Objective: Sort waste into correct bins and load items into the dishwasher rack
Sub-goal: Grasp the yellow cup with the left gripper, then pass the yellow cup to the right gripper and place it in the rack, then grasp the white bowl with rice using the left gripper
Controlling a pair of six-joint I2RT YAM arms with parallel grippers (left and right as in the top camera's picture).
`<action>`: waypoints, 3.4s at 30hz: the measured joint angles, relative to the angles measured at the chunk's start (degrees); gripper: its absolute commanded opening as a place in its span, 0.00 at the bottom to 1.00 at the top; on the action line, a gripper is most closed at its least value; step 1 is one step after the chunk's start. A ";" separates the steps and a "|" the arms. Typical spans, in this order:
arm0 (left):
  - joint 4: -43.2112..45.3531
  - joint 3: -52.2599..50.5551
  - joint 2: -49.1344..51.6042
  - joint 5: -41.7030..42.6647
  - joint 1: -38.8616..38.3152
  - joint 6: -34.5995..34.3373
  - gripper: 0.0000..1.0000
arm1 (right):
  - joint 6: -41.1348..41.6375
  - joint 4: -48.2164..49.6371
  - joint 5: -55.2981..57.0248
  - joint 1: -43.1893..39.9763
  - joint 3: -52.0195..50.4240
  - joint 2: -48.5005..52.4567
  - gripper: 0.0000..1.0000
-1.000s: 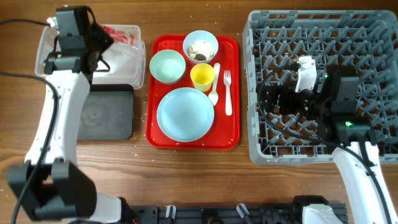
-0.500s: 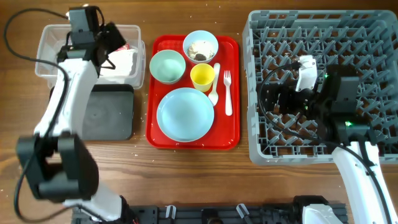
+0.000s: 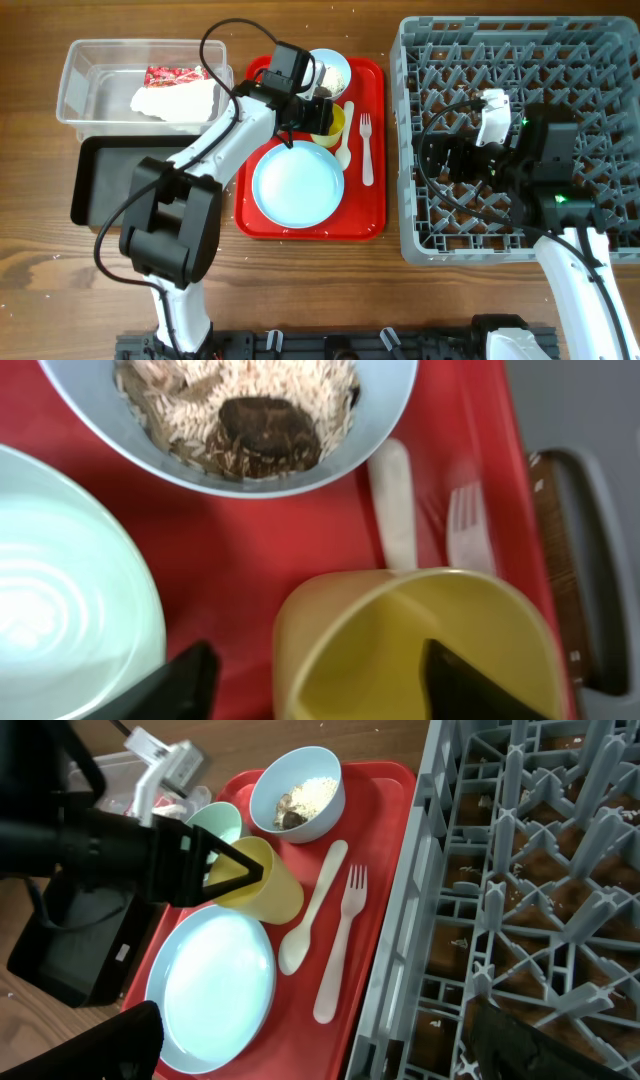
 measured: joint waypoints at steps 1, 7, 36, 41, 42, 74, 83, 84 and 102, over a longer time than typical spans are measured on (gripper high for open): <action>-0.02 0.00 0.61 0.02 0.00 0.15 0.17 | 0.00 0.00 0.00 0.00 0.00 0.00 1.00; 0.48 0.00 0.81 0.33 0.33 -1.92 0.04 | 2.34 0.52 0.00 0.00 0.00 0.00 1.00; -5.40 -0.09 -6.64 75.17 6.69 -11.13 0.50 | 18.25 56.87 -43.89 8.37 -0.13 19.67 0.44; -4.74 -0.09 -6.64 74.42 6.82 -11.82 0.62 | 22.93 54.38 -43.74 3.52 0.00 19.67 0.37; -4.31 -0.09 -6.64 73.11 7.19 -11.85 0.62 | 23.65 51.32 -43.45 1.09 0.13 19.65 0.37; -8.20 -0.11 -6.67 14.56 10.51 -11.82 0.66 | 18.91 -40.70 22.49 7.28 12.28 25.03 0.82; -8.26 -0.11 -7.61 14.53 10.84 -11.30 0.65 | 13.88 -44.28 19.69 7.28 29.20 18.58 0.77; -8.33 -0.11 -8.90 14.51 11.32 -11.15 0.65 | 13.25 -41.72 18.27 7.30 30.77 18.34 0.76; -12.57 -0.09 -16.41 0.92 12.20 -8.55 0.60 | 19.98 -16.20 13.35 20.06 31.39 29.51 0.73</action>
